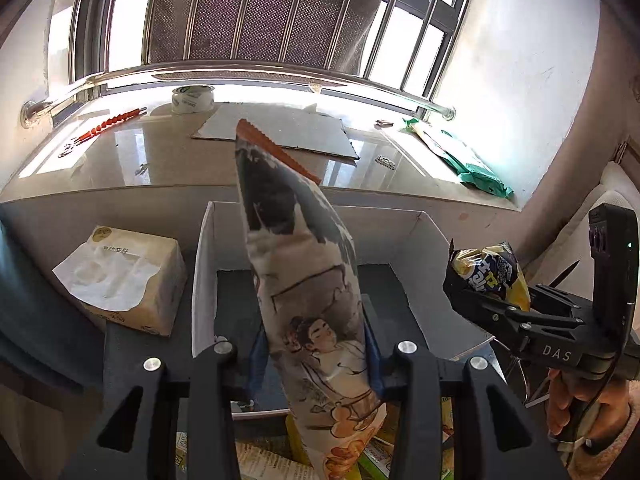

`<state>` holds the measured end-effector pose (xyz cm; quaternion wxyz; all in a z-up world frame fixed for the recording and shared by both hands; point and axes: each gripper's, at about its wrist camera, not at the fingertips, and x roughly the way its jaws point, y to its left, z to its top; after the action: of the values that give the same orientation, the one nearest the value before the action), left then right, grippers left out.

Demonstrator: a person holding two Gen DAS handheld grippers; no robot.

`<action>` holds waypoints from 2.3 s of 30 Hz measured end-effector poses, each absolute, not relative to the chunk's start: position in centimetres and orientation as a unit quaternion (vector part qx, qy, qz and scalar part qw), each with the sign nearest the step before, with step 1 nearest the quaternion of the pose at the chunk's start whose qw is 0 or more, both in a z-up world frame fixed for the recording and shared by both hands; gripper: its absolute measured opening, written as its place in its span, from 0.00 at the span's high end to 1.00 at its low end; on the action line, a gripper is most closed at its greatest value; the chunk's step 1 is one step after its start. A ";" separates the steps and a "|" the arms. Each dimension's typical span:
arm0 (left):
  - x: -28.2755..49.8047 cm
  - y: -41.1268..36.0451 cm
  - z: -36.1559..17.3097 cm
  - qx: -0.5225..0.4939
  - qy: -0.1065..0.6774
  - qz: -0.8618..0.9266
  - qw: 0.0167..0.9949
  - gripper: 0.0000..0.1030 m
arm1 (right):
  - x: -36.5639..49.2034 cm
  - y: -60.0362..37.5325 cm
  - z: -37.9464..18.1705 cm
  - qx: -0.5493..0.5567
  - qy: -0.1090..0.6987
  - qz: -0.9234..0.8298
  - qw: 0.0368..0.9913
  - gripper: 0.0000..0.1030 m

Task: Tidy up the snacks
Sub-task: 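Carry both bags into the white box and open both tools, then move the right tool to the cream balloon-print bag and grasp it, then lift the cream bag with the right tool while the left tool grasps the orange bread package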

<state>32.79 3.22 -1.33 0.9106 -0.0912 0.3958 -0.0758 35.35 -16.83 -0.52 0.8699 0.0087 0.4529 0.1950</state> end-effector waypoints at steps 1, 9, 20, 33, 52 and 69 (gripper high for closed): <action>33.2 3.0 -1.7 -0.081 0.402 -0.060 0.910 0.51 | 35.8 -16.8 -1.0 0.012 0.461 0.193 0.866 0.36; 31.5 4.1 0.2 -0.068 0.361 -0.033 0.930 0.00 | 35.3 -18.6 0.4 0.094 0.435 0.203 0.872 0.00; 18.6 3.8 4.9 -0.020 0.256 -0.062 0.964 0.00 | 23.8 -19.9 6.0 0.077 0.352 0.299 0.884 0.00; 6.7 5.3 -2.8 -0.084 0.300 -0.087 0.946 0.00 | 9.8 -22.5 -1.1 0.069 0.381 0.333 0.860 0.00; 1.1 5.2 -6.1 -0.058 0.312 -0.113 0.941 0.00 | 22.3 -2.2 -6.3 -0.162 0.473 0.374 0.781 0.00; 2.8 3.7 -8.6 0.011 0.355 -0.170 0.919 0.00 | 22.0 -0.9 -8.1 -0.231 0.482 0.372 0.759 0.61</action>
<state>2.77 3.72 -8.64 0.9193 0.0106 0.3551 -0.1696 22.01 -0.92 -8.14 0.7587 -0.2311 0.4820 0.3724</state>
